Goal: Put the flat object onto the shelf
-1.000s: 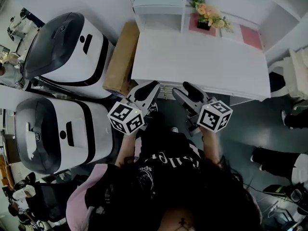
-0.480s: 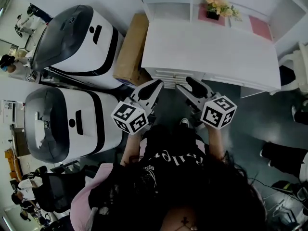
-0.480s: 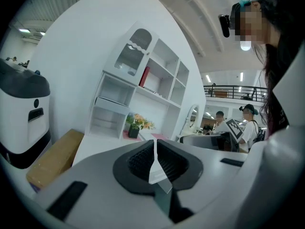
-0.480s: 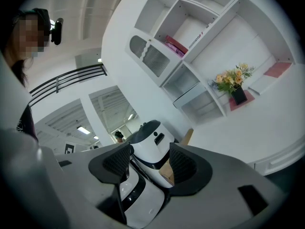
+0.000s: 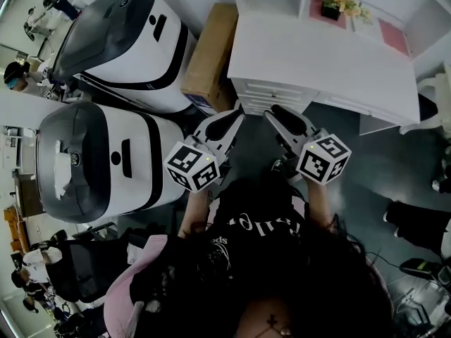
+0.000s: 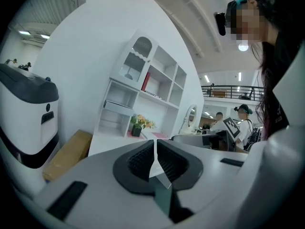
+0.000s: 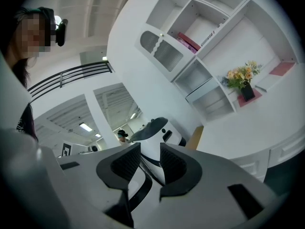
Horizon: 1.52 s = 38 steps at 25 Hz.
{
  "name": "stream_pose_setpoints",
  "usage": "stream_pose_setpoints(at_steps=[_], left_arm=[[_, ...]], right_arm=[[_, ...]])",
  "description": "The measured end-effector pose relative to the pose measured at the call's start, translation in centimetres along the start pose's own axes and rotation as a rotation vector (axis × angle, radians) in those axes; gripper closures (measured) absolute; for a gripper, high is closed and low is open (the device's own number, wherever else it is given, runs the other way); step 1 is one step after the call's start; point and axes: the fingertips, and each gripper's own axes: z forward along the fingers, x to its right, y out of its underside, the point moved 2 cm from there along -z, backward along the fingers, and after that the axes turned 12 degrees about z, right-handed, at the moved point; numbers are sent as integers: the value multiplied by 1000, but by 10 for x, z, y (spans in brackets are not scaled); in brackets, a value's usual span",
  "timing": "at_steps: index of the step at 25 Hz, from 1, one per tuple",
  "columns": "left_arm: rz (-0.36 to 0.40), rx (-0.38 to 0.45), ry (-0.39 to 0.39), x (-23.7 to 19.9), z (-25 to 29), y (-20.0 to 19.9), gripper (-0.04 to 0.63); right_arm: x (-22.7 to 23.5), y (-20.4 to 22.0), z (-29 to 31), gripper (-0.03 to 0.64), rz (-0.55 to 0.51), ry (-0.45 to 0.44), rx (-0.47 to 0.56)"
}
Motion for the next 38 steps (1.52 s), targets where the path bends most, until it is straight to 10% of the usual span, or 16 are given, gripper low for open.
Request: stream_pose_setpoints(at_steps=[19, 38], left_arm=[[-22, 20, 139, 12, -138, 35, 563], [-29, 69, 159, 23, -186, 43, 563]], right_arm=[[-101, 125, -4, 526, -67, 148, 93], [-140, 162, -10, 528, -159, 179, 73]])
